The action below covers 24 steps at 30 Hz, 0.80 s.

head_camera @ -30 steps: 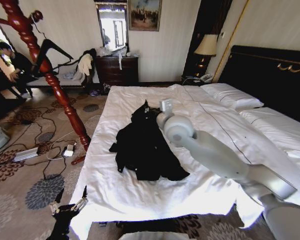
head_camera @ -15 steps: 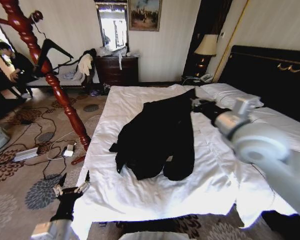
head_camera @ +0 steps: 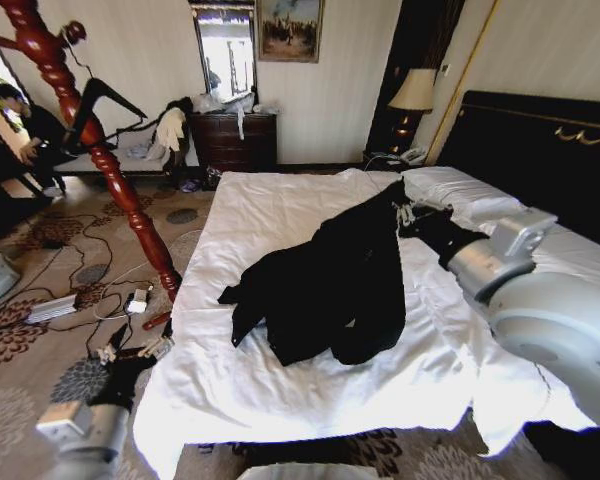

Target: Pick up the clothes from the bed and hang them on the clothes hanger.

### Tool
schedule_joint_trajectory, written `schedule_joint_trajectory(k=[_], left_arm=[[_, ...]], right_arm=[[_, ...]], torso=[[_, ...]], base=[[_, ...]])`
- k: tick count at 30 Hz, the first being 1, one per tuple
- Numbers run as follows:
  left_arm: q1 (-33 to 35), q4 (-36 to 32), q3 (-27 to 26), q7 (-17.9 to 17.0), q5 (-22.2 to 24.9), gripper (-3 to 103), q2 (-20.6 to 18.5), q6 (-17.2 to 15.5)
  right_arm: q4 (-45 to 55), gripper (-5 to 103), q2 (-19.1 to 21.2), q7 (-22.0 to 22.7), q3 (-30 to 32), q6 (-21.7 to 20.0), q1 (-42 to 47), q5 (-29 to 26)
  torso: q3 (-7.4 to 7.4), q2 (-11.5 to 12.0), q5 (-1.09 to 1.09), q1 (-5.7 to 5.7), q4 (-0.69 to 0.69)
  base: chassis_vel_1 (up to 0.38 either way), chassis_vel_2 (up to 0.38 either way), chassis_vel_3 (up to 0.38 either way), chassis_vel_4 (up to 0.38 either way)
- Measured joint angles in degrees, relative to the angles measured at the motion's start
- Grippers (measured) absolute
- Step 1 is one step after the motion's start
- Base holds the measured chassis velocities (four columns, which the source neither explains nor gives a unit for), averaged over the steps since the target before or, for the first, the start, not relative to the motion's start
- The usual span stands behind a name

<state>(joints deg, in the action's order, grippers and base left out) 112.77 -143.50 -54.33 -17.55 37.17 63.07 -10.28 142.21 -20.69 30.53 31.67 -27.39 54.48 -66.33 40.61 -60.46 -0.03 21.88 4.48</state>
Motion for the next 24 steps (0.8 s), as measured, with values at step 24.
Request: schedule_joint_trajectory(k=[24], left_arm=[[-21.89, 7.01, -33.98, -12.69, 57.11, 100, -45.25, -8.93]], right_arm=[[-0.77, 0, -0.92, -1.28, -0.52, 1.25, 1.49, 2.44]], torso=[[0.01, 0.01, 0.01, 0.01, 0.00]], base=[[0.000, 0.000, 0.000, 0.000]])
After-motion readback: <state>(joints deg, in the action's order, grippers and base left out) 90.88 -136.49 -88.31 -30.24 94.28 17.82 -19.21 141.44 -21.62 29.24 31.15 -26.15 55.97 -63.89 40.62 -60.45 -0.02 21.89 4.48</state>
